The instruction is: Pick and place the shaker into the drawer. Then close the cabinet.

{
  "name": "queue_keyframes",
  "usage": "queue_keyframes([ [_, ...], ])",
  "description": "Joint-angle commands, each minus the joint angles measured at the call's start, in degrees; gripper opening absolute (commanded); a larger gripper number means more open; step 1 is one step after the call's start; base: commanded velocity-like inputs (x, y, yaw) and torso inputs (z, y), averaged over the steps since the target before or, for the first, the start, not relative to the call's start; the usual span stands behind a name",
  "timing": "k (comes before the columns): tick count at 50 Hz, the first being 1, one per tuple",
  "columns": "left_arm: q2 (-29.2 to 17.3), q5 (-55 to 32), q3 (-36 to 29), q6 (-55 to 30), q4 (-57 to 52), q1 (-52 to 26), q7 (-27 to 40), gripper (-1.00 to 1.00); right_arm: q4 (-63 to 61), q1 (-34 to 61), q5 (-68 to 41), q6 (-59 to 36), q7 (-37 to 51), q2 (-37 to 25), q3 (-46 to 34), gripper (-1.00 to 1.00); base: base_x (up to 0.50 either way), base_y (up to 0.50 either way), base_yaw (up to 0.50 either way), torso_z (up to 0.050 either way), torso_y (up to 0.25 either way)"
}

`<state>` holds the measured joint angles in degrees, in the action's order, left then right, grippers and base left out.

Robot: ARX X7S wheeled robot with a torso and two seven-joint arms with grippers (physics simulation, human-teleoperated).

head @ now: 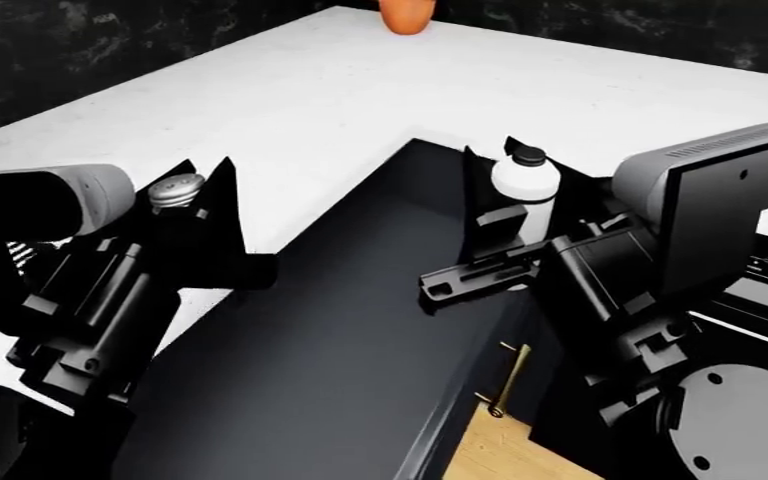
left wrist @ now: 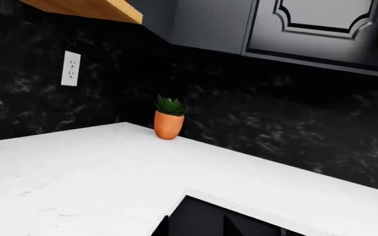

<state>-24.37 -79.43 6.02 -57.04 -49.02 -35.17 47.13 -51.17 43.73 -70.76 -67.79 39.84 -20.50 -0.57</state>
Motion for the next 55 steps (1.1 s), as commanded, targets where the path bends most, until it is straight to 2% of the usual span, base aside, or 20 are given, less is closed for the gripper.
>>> queue_keyframes([
  [1,0.0,0.3,-0.6,0.5,0.0,0.2,-0.1,-1.0,-0.4,-0.2,1.3,1.1,-0.5,-0.4,0.0,-1.0,-0.22,0.37,0.0,0.0,0.0],
  [7,0.4,0.6,-4.6,-1.6,0.7,-2.7,-1.4,-1.0,-1.1,0.3,1.2,1.5,-0.1,-0.7,0.1,-1.0,0.0,0.0,0.0,0.0,0.0],
  [12,2.3,11.9,-15.6,-3.9,3.9,-6.4,-9.6,-1.0,-1.9,1.3,-1.6,0.7,2.2,-1.3,0.8,-1.0,0.0,0.0,0.0,0.002,0.002],
  [17,3.8,20.2,-23.8,-2.6,7.3,-7.0,-14.5,-1.0,-2.6,1.7,-4.0,0.7,4.1,-1.9,1.7,-1.0,0.0,0.0,0.0,0.0,0.0],
  [20,3.4,24.9,-28.1,-1.1,8.7,-6.1,-17.2,-1.0,-2.7,1.6,-4.0,1.0,4.2,-2.1,1.8,-1.0,0.0,0.0,0.0,0.0,0.0],
  [24,1.1,36.1,-36.2,4.8,15.4,-3.8,-22.2,-1.0,-3.5,1.2,-5.3,1.2,5.4,-2.7,2.4,-1.0,0.0,0.0,0.0,0.0,0.0],
  [30,0.8,40.6,-39.7,9.3,24.7,-1.0,-25.7,-1.0,-3.5,0.9,-4.7,1.7,5.2,-2.8,2.0,-1.0,0.0,0.0,0.0,0.0,0.0],
  [41,-2.4,47.4,-47.3,15.3,30.8,5.2,-30.0,-1.0,-3.8,0.0,-3.8,2.6,4.8,-3.2,1.8,-1.0,0.0,0.0,0.0,0.0,0.001],
  [55,-2.9,52.2,-50.7,20.3,39.9,7.4,-31.9,-1.0,-3.7,-0.1,-3.2,3.5,4.6,-3.4,1.0,-1.0,0.0,0.0,0.0,0.001,0.001],
])
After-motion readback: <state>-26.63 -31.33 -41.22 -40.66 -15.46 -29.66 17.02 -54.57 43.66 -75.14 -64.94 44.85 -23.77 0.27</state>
